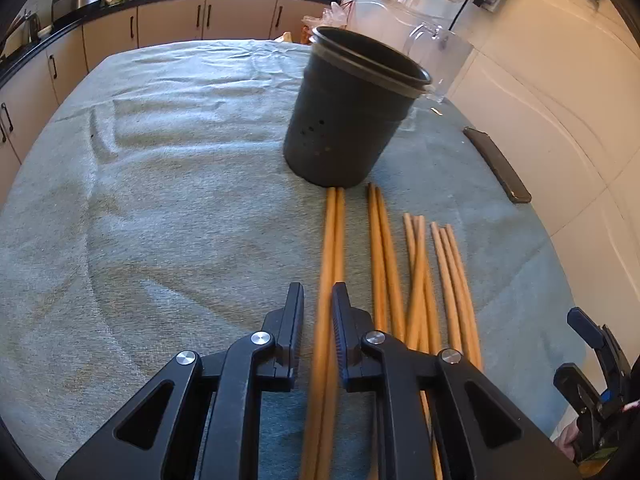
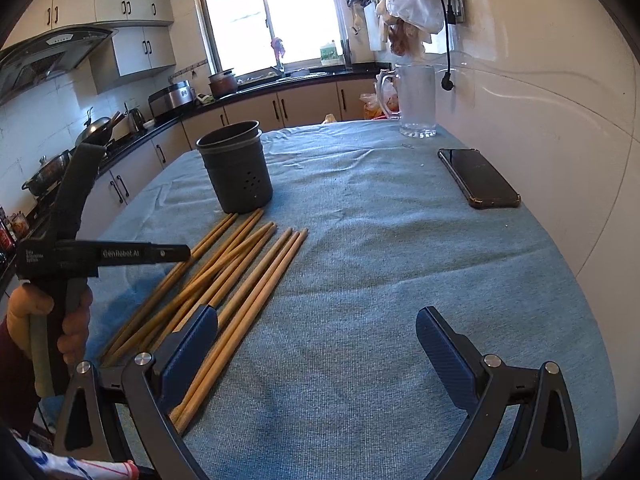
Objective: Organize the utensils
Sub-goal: 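Close the left tool on one wooden chopstick while the right tool approaches the pile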
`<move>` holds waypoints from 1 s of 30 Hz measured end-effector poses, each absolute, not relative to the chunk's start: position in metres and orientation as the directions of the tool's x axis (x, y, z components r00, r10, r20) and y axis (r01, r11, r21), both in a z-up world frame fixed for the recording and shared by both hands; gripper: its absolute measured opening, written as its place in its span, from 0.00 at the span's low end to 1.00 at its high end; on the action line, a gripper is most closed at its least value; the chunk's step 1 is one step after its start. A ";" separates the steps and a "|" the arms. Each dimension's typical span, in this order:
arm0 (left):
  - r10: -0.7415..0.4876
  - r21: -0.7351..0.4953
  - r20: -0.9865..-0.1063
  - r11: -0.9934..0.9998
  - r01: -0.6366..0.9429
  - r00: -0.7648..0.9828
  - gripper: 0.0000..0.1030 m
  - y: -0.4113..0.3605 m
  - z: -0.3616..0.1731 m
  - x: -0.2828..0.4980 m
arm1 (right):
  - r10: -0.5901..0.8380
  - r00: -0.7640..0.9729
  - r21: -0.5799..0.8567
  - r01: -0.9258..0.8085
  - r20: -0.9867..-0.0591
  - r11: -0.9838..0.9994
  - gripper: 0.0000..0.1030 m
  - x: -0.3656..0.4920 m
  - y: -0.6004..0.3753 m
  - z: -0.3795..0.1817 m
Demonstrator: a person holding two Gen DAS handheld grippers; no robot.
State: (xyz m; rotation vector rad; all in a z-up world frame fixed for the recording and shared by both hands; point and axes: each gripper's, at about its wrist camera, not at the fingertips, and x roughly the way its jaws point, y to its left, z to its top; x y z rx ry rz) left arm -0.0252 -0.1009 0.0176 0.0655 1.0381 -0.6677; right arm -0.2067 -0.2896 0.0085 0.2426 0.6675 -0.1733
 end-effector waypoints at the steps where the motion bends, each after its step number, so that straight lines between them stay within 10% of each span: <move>1: -0.475 -0.245 -0.813 0.804 0.542 0.336 0.13 -0.101 0.018 -0.025 | -0.080 0.771 0.166 0.235 -0.631 0.958 0.99 -0.206 -0.289 0.008; 30: -0.247 0.045 -0.912 0.733 0.678 0.328 0.07 -0.153 0.017 -0.023 | -0.088 0.754 0.150 0.241 -0.650 0.959 0.99 -0.204 -0.281 0.013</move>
